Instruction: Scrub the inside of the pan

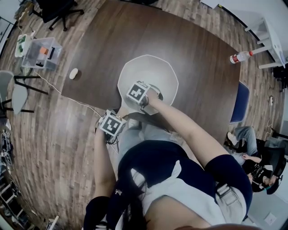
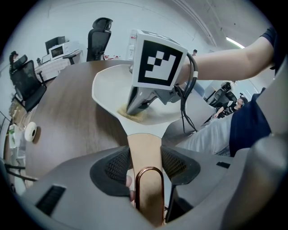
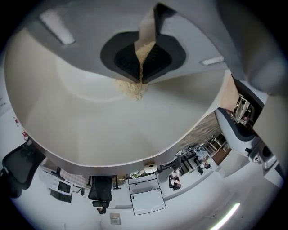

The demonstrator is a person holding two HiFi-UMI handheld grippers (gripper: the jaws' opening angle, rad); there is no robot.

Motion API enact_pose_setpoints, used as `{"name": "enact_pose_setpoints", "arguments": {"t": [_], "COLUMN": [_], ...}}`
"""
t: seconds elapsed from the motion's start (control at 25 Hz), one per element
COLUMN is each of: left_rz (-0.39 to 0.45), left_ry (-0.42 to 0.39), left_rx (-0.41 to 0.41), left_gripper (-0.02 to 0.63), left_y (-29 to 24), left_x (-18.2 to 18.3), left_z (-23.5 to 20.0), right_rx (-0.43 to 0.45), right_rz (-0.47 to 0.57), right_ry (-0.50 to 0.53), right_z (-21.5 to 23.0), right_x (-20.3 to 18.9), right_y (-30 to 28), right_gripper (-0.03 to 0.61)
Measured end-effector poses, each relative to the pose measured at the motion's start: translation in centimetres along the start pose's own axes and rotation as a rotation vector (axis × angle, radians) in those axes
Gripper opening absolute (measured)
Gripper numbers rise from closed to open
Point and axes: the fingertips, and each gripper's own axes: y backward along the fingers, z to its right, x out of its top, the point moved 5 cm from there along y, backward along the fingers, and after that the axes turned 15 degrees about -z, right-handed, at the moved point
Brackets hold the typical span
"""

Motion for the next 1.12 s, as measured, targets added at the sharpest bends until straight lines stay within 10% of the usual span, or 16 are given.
{"name": "enact_pose_setpoints", "arguments": {"t": [1.12], "left_rz": [0.033], "left_ry": [0.031], "left_rx": [-0.009], "left_gripper": [0.216], "left_y": [-0.1], "left_x": [-0.4], "left_z": [-1.0], "right_rx": [-0.011], "right_rz": [-0.039], "right_ry": [-0.365], "right_z": [9.7], "right_x": [-2.1], "right_y": [0.6], "right_gripper": [0.015]}}
